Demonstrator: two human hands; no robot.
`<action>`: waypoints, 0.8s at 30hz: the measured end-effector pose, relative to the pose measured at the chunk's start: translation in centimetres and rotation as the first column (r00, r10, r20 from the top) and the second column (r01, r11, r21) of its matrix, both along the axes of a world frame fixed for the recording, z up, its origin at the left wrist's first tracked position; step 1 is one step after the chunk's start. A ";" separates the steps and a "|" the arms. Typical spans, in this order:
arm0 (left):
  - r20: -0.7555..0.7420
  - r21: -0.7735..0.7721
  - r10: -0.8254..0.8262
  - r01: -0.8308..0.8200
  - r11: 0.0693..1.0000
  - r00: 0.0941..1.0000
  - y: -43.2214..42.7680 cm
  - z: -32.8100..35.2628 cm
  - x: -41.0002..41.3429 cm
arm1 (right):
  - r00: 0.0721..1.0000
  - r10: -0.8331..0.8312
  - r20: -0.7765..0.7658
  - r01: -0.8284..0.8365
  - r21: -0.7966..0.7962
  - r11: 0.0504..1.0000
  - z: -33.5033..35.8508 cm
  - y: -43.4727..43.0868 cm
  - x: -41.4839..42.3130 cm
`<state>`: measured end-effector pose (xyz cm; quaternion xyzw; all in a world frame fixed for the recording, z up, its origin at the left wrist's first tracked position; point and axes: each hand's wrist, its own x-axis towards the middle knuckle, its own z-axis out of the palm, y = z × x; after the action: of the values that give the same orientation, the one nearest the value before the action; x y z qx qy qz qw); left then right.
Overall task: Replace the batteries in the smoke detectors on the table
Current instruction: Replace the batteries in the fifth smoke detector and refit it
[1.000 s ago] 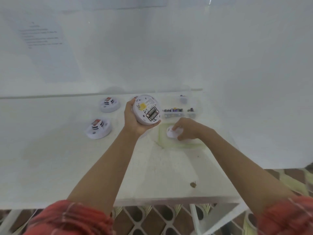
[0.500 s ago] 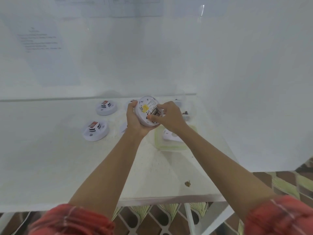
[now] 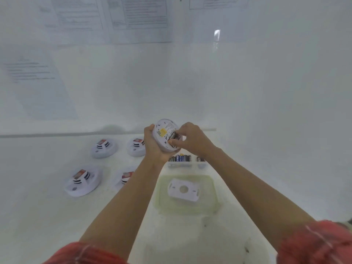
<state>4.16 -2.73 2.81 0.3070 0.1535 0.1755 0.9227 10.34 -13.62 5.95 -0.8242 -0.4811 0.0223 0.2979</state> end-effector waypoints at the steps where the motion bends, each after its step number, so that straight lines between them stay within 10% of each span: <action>1: 0.001 0.006 0.003 -0.003 1.000 1.000 0.1 0.1 0.6 | 1.000 0.006 0.025 -0.005 -0.008 1.000 0.0 0.2 0.6; 7: -0.006 0.049 0.055 -0.054 0.997 0.998 0.8 0.0 2.8 | 0.991 0.031 0.127 -0.021 -0.075 0.997 -1.0 2.1 3.2; 24: 0.001 0.020 0.023 -0.023 1.000 1.000 3.0 -0.1 4.2 | 0.950 0.082 -0.301 -0.041 0.141 0.989 -1.4 3.6 6.3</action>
<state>8.40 0.29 2.74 0.3144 0.1549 0.1875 0.9176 16.66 -9.99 4.53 -0.7736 -0.4551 0.1269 0.4224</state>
